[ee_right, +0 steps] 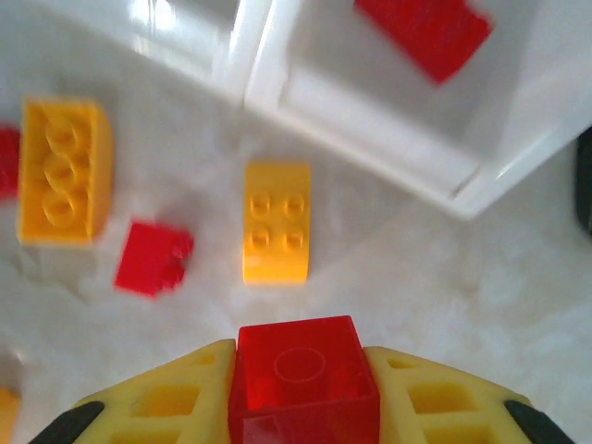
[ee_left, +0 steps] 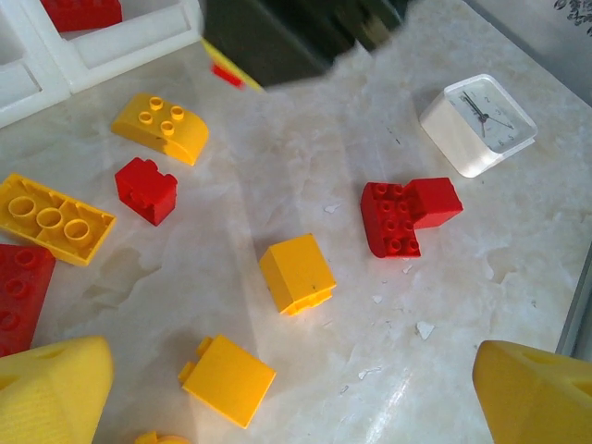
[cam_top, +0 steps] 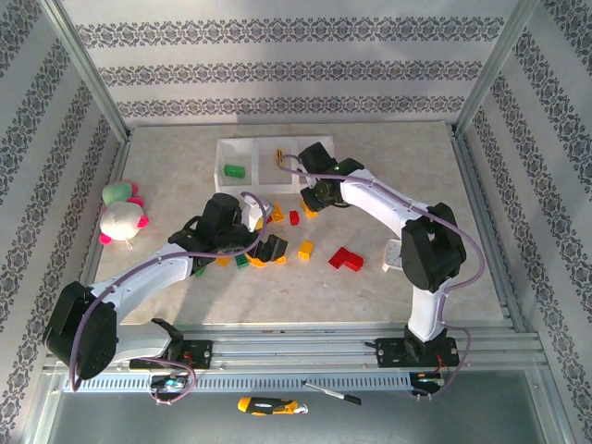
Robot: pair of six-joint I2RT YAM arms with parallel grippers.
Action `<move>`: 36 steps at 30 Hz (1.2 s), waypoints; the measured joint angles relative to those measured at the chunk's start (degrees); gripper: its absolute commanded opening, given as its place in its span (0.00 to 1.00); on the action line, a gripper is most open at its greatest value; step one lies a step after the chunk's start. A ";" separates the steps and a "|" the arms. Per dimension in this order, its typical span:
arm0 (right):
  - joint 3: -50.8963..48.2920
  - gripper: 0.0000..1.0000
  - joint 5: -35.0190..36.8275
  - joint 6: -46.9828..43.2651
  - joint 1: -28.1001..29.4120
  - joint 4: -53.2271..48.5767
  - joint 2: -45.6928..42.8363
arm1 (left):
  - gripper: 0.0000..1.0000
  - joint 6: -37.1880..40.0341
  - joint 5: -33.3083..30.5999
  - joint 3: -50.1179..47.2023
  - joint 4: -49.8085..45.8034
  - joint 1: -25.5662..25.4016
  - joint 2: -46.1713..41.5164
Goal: Sort the legos into containers by color
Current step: Pick up the lego from the center of the table, then place the lego in the container.
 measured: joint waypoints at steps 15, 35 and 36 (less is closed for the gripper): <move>22.91 0.29 6.99 4.98 -4.50 7.80 19.30 | 0.99 0.02 -1.99 -0.81 0.72 0.00 -1.11; 14.71 0.80 6.78 8.72 -6.45 10.97 14.45 | 0.99 -0.52 -8.24 -1.18 1.86 0.00 -1.22; 11.34 0.81 6.58 8.70 -6.45 11.87 11.15 | 0.99 -0.90 -10.08 -1.18 1.75 0.00 -1.20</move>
